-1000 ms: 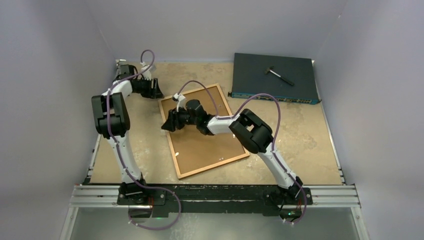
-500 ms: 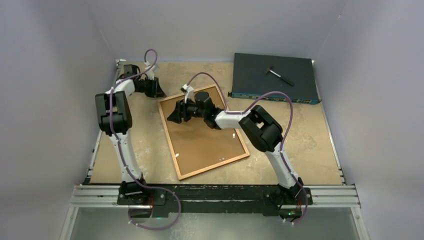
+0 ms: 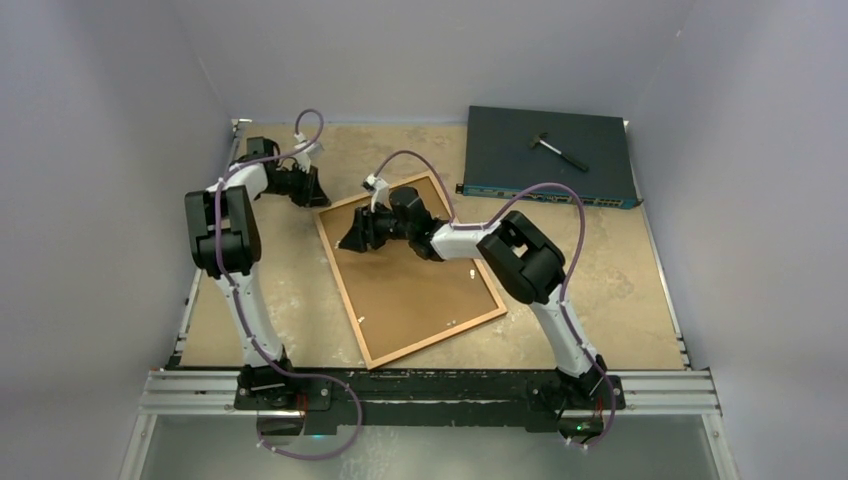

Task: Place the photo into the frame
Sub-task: Adjust the photo frame at the center of the board, then install the photo frame at the center of the board.

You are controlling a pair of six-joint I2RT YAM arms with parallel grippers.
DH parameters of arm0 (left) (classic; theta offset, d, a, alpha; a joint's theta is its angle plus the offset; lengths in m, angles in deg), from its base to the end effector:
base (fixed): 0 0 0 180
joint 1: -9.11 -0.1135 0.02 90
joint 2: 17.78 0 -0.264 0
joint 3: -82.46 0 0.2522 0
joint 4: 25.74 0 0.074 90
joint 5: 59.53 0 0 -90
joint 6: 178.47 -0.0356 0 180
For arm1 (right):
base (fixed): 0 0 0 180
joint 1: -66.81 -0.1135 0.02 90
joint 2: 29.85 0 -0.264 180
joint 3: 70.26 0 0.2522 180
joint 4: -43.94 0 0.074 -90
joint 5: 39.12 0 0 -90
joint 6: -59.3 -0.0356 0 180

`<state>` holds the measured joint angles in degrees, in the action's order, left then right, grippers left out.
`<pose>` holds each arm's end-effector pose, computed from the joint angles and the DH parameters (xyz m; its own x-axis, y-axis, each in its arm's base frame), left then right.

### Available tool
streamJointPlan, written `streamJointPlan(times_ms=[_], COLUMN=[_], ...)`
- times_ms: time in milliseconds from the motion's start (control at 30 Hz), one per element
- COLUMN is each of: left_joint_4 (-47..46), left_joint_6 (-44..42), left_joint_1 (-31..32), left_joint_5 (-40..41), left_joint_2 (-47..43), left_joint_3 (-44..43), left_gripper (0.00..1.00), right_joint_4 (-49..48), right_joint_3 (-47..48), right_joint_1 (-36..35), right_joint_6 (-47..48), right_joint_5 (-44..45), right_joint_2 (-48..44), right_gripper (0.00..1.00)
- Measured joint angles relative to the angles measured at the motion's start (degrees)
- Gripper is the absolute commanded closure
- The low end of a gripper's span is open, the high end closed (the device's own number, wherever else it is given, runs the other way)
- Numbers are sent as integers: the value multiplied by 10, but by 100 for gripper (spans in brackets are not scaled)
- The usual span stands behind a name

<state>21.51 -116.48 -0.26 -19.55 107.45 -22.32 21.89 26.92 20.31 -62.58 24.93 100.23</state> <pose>0.4439 0.0456 0.1514 -0.7203 0.1870 -0.6680 0.5896 0.6722 -0.4477 0.3369 0.3777 0.1586 -0.6107 0.0463 -0.7905 -0.7366 0.3330 0.5886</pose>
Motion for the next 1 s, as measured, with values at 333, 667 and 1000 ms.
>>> streamJointPlan(times_ms=[333,667,1000], left_joint_4=[-39,-43,-49], left_joint_6=[-53,-50,-41], left_joint_1=[-14,-14,-14], left_joint_5=[24,27,28], left_joint_2=[-50,-50,-50], left_joint_3=[70,71,73], left_gripper=[96,96,98], right_joint_4=[21,35,54], right_joint_3=[-24,68,111], right_joint_1=[-18,-31,-31], right_joint_6=[3,1,-2], right_joint_5=[-6,-7,3], right_joint_2=[0,60,83], right_gripper=[46,48,47])
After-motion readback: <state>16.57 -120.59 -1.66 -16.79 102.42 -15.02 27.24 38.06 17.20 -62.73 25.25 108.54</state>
